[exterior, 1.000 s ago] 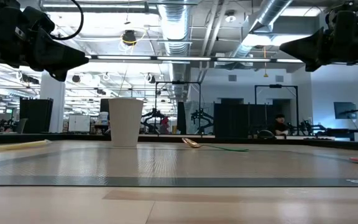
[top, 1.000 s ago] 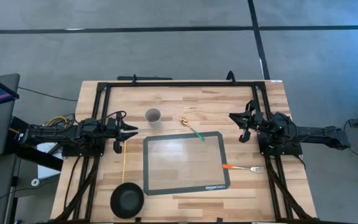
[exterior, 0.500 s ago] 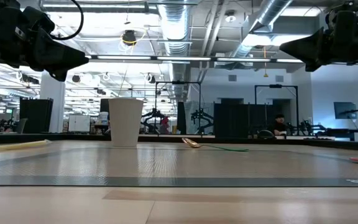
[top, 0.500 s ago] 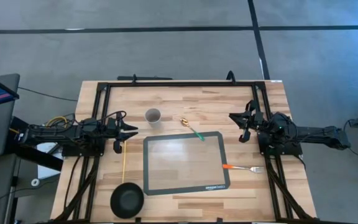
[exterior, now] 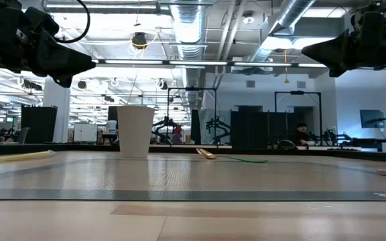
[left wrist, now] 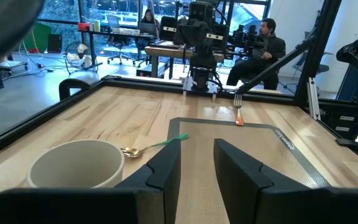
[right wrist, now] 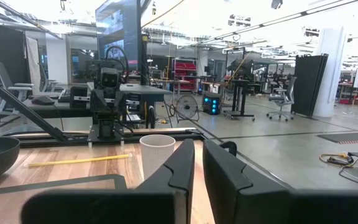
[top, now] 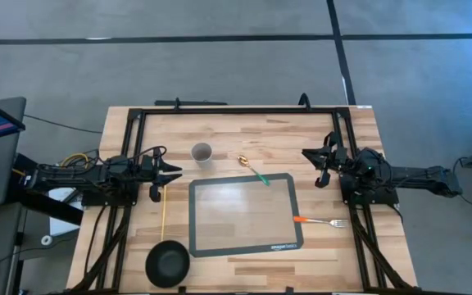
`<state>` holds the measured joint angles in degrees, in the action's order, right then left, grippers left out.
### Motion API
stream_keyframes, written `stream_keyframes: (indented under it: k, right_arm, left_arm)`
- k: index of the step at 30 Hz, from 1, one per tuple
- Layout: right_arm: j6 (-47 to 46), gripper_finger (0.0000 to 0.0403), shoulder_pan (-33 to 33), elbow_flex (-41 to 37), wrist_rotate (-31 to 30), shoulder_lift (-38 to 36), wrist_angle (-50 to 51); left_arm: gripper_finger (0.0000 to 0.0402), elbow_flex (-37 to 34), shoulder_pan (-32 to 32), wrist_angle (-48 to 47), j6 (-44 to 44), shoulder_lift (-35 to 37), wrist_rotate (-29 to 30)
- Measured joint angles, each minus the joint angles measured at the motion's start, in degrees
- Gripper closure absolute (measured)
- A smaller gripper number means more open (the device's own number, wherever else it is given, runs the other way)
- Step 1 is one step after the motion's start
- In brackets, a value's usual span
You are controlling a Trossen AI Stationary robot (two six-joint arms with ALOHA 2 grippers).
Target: Pick & Place Utensil
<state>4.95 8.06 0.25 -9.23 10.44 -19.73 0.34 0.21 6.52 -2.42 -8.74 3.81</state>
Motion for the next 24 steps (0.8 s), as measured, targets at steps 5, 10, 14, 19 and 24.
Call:
stream_keyframes:
  k: [5, 10, 14, 19, 24]
  right_arm:
    - [0.01, 0.0374, 0.01, 0.01, 0.00, 0.00, 0.00]
    - [0.00, 0.0376, 0.01, 0.02, 0.00, 0.00, 0.00]
    - [0.00, 0.0374, 0.00, 0.00, 0.00, 0.00, -0.02]
    - [-0.27, 0.0375, 0.01, 0.02, 0.02, 0.00, -0.26]
    - [-0.94, 0.0375, -0.02, 0.02, 0.02, 0.00, -0.28]
  left_arm:
    - [0.0305, 0.00, -0.02, 0.78, 0.22, 0.00, -0.01]
    - [0.0305, 0.00, 0.00, 1.72, 0.14, -0.01, -0.02]
    - [0.0305, 0.00, -0.03, 1.79, 0.08, 0.00, -0.02]
    - [0.0305, 0.00, -0.02, 2.16, 0.62, -0.01, -0.01]
    - [0.0305, 0.00, -0.47, 4.11, 0.41, 0.01, -0.71]
